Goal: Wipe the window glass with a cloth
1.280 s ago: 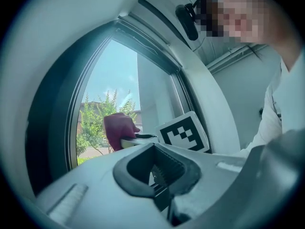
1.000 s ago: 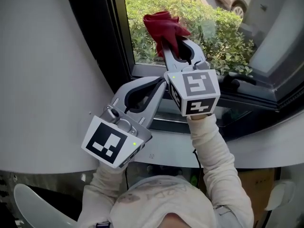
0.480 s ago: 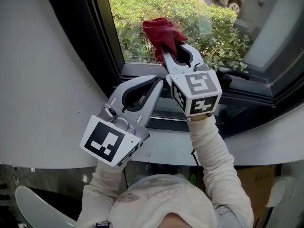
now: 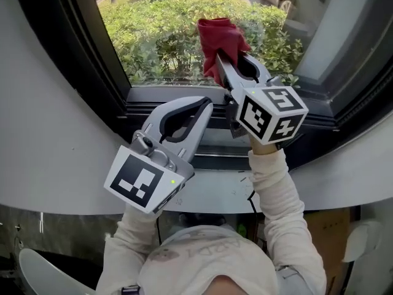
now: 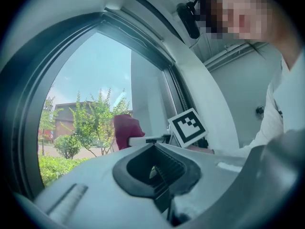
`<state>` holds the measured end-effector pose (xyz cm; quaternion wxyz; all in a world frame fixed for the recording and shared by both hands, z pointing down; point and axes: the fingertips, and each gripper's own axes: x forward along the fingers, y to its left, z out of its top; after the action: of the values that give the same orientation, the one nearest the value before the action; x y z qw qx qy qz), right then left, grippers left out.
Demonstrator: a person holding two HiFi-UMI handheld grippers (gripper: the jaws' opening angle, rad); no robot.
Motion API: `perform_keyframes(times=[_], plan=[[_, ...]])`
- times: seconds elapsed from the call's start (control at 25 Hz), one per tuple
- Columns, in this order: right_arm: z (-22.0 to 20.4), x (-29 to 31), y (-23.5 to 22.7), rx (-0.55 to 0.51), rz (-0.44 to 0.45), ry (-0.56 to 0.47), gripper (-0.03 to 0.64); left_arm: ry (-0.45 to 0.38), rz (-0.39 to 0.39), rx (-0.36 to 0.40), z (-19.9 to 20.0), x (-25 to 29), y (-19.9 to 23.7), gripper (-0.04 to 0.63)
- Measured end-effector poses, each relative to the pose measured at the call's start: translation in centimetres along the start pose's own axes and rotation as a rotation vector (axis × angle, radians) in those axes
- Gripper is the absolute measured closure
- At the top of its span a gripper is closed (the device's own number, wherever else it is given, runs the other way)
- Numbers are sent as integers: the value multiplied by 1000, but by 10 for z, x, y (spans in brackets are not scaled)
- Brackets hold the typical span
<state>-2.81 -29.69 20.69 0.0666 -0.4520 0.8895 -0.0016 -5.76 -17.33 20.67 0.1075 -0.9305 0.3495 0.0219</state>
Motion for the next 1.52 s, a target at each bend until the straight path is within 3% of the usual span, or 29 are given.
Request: perform_keyframes(times=[0.08, 0.12, 0.28, 0.36, 1.52], plan=[[9, -7, -10, 167, 57, -20, 549, 0, -14, 4, 1, 13, -11, 595], [14, -9, -13, 184, 61, -21, 549, 4, -16, -1, 1, 18, -15, 595], [23, -15, -19, -91, -10, 35, 549, 4, -17, -23, 2, 29, -24, 595], [26, -21, -27, -136, -24, 41, 549, -3, -24, -21, 1, 34, -28, 595], [33, -159, -196, -132, -266, 20, 546, -2, -137, 1, -1, 130, -109, 595]])
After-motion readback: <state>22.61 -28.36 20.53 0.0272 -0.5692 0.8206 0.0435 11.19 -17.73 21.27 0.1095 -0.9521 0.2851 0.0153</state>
